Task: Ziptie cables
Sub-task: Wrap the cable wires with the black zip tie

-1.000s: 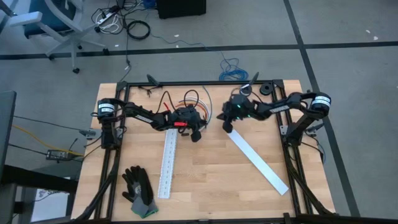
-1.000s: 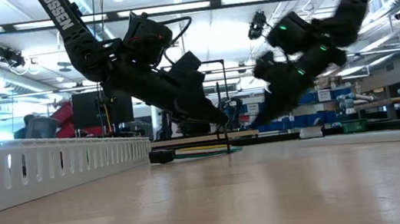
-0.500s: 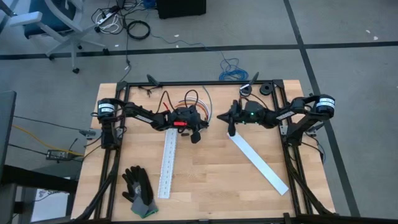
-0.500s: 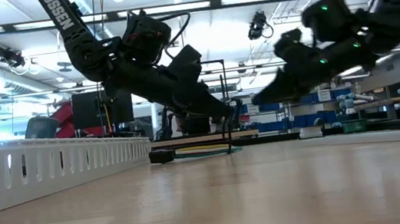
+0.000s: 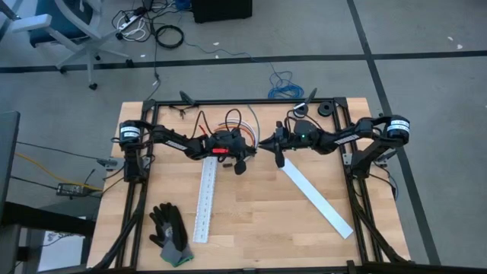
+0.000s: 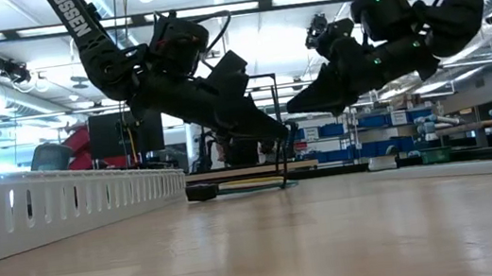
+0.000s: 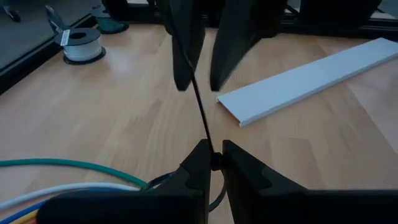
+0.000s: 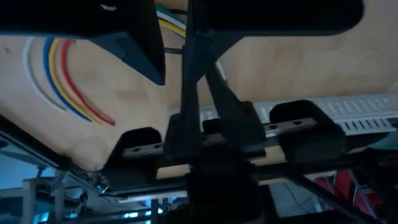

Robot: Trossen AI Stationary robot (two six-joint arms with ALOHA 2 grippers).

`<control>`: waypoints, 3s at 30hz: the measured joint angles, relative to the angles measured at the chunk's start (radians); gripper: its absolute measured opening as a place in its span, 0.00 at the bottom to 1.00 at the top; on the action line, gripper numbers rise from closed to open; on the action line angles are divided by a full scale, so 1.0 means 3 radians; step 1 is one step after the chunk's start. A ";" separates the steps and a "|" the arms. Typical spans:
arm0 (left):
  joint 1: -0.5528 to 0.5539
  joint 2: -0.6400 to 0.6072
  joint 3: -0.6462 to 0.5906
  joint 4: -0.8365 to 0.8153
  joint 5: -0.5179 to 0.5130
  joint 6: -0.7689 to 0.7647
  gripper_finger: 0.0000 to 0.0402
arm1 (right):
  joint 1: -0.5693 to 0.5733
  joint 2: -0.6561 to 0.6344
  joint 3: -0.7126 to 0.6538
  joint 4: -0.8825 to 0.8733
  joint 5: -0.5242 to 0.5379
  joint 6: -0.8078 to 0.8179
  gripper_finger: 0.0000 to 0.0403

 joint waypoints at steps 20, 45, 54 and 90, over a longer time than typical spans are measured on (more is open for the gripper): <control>0.0000 0.0000 0.0000 0.0033 -0.0001 -0.0001 0.11 | 0.0056 0.0004 0.0317 -0.0557 0.0001 -0.0056 0.18; 0.0000 0.0000 0.0052 0.0091 -0.0002 -0.0009 0.15 | 0.0056 0.0004 0.0317 -0.0491 0.0009 -0.0264 0.00; -0.0001 0.0000 0.0052 0.0084 0.0053 -0.0016 0.32 | 0.0056 0.0004 0.0316 -0.0492 0.0006 -0.0260 0.00; 0.0006 -0.0006 0.0057 0.0052 0.0012 -0.0179 0.05 | 0.0050 0.0009 0.0309 -0.0130 0.0005 -0.0287 0.00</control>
